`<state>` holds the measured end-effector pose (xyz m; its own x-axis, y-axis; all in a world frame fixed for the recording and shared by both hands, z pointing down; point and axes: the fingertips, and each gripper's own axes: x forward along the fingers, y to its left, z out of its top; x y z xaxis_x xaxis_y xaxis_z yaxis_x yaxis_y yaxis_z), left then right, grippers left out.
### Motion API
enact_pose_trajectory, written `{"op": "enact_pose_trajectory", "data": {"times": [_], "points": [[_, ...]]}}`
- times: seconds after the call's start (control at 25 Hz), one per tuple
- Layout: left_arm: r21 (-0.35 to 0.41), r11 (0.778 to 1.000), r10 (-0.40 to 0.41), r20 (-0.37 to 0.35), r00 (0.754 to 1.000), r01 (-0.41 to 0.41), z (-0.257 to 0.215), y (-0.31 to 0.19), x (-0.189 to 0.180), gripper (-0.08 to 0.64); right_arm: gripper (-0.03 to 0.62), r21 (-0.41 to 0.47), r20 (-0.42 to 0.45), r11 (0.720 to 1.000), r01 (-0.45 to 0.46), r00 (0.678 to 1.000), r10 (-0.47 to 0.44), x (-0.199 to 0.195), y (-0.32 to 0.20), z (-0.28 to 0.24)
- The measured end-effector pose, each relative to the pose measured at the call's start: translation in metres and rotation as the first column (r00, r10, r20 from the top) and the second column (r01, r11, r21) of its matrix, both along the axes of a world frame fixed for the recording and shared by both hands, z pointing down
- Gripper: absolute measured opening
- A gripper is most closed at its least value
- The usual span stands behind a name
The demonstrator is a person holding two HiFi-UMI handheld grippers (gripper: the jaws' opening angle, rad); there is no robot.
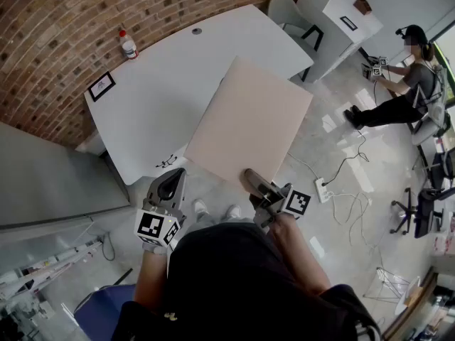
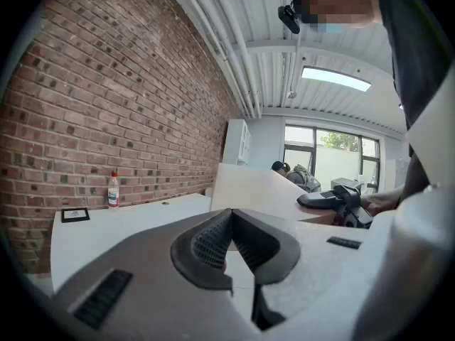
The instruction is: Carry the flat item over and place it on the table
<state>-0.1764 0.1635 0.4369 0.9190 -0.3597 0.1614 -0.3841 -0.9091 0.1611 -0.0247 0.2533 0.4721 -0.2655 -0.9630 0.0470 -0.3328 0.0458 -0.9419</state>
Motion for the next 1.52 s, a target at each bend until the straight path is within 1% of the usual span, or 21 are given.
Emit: {"op": "enact_pose_trajectory", "data": {"times": [0.32,0.52,0.68,0.88,1.04,1.24,1.36,1.52], "points": [[-0.008,1.0,0.03,0.032,0.999,-0.03,0.012,-0.031,-0.03,0.005,0.282,-0.014,0.015,1.0,-0.023,1.0,0.023,-0.023,-0.027,0.004],[-0.005,0.997,0.073,0.057,0.996,-0.073,0.025,-0.046,-0.04,0.005,0.285,-0.026,0.018,0.999,-0.036,0.999,0.036,-0.031,-0.039,0.011],[-0.014,0.997,0.083,0.075,0.994,-0.082,0.034,-0.057,-0.038,0.005,0.284,-0.045,-0.015,0.998,-0.038,0.999,0.037,-0.021,-0.047,0.02],[-0.029,0.998,0.061,0.093,0.994,-0.058,0.044,-0.074,-0.022,0.005,0.284,-0.082,-0.023,0.997,-0.012,1.0,0.01,0.012,-0.064,0.037],[-0.033,0.999,0.024,0.115,0.993,-0.021,0.052,-0.091,0.001,0.005,0.284,-0.103,-0.018,0.993,0.059,0.998,-0.061,0.045,-0.087,0.056],[-0.051,0.998,-0.041,0.132,0.99,0.049,0.059,-0.116,0.042,0.005,0.284,-0.141,-0.002,0.976,0.169,0.985,-0.171,0.084,-0.123,0.075],[-0.064,0.993,-0.093,0.14,0.986,0.103,0.064,-0.128,0.065,0.005,0.284,-0.162,0.003,0.955,0.247,0.968,-0.25,0.104,-0.143,0.09],[-0.081,0.979,-0.173,0.152,0.973,0.187,0.067,-0.138,0.095,0.005,0.284,-0.172,0.017,0.914,0.368,0.929,-0.371,0.126,-0.17,0.103]]}}
